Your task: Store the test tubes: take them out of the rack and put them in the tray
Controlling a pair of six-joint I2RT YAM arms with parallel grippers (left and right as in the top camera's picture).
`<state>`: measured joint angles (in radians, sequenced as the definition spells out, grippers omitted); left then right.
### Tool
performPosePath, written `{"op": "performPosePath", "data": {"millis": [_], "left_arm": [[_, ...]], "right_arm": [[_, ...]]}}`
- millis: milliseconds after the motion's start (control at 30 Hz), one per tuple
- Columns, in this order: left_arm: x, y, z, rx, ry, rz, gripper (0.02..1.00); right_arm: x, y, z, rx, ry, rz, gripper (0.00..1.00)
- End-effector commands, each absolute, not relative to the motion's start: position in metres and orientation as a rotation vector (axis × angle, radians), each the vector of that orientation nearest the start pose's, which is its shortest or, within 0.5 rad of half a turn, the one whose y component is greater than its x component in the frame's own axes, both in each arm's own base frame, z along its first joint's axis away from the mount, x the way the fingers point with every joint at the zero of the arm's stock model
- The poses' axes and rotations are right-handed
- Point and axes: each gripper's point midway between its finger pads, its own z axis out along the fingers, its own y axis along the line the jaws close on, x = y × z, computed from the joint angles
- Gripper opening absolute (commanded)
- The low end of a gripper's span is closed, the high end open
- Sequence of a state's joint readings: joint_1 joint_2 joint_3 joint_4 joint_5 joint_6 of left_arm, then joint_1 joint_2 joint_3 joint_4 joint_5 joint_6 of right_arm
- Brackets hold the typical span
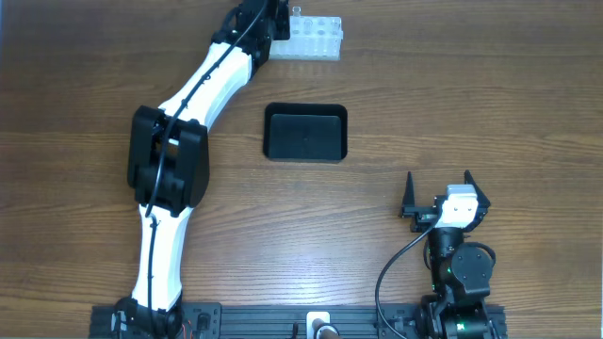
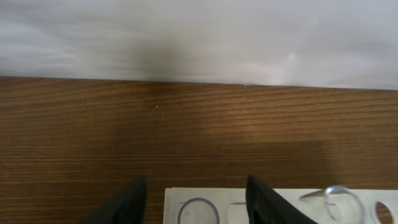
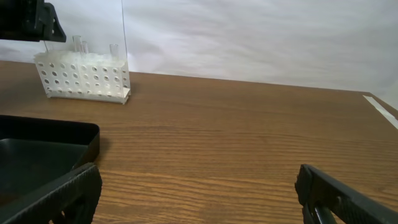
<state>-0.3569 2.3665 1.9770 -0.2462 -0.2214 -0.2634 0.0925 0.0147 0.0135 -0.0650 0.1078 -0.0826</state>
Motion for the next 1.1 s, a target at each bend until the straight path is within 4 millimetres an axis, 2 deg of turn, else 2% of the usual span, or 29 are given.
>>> {"op": "performPosePath", "data": {"millis": [33,733,1100], "left_arm": [[0.6332,-0.1919,0.1117,-0.041,2.172,-0.098,0.478],[0.6338,-0.1921,0.1115,-0.041,2.169,-0.099,0.244],[0.6342,-0.1915,0.1123,-0.044,2.166,-0.096,0.187]], "right_arm": [[0.2460,0.0031,0.1593,-0.055,1.634,-0.089,0.993],[0.2460,0.0031,0.1592,-0.055,1.634,-0.089,0.991],[0.2460,0.0031,0.1592,-0.055,1.634,-0.089,0.993]]}}
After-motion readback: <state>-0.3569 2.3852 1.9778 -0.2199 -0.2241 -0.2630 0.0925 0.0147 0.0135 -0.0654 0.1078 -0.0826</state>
